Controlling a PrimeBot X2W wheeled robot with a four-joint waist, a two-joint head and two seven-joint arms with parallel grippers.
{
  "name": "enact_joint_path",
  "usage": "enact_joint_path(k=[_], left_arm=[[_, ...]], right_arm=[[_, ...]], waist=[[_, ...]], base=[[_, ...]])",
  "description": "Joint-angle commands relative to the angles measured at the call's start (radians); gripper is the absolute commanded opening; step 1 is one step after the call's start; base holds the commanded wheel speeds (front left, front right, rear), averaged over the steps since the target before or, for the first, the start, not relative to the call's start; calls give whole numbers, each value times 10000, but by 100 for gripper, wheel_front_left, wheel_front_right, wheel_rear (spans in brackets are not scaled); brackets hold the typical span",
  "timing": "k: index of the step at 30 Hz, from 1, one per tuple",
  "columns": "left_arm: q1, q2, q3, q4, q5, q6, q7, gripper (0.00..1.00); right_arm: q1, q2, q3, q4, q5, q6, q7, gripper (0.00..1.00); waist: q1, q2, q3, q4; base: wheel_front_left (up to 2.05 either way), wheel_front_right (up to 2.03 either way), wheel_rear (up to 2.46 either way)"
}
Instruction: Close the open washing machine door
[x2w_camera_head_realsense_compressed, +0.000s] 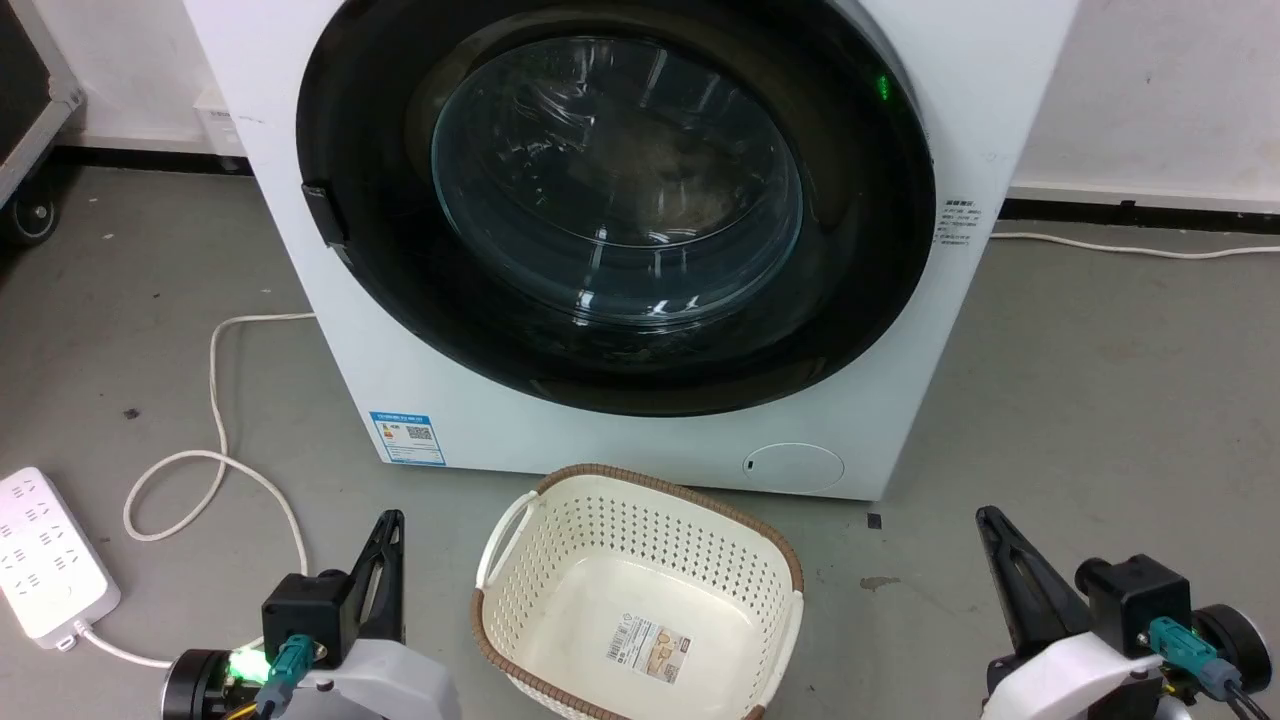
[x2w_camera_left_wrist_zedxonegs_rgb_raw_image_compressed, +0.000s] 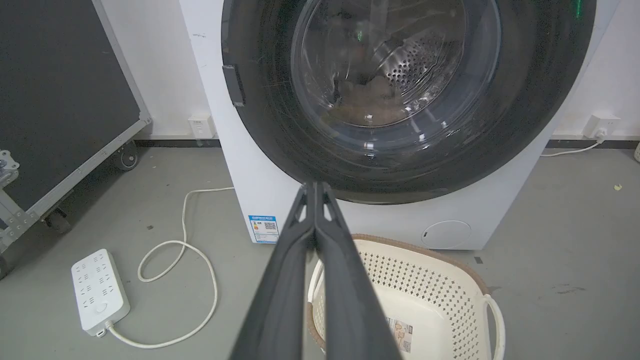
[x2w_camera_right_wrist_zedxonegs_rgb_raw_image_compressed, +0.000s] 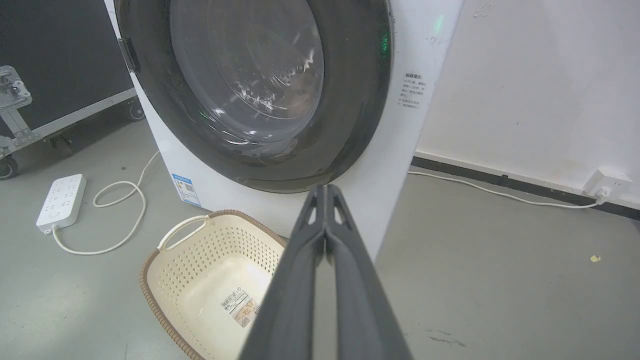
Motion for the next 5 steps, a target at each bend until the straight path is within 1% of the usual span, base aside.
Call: enact_joint_path(k=[1, 5], left_arm=[[-163, -10, 50, -69, 103, 55, 69, 0], [-187, -13, 89, -129, 166, 98, 191, 0]], right_arm=[[-178, 62, 19, -86, -43, -7, 37, 0], [-207, 66, 48, -118, -77, -7, 122, 0]], waist=[[0, 0, 2, -7], [-1, 0, 9, -48]], base=[[0, 0, 0], [0, 0, 0]])
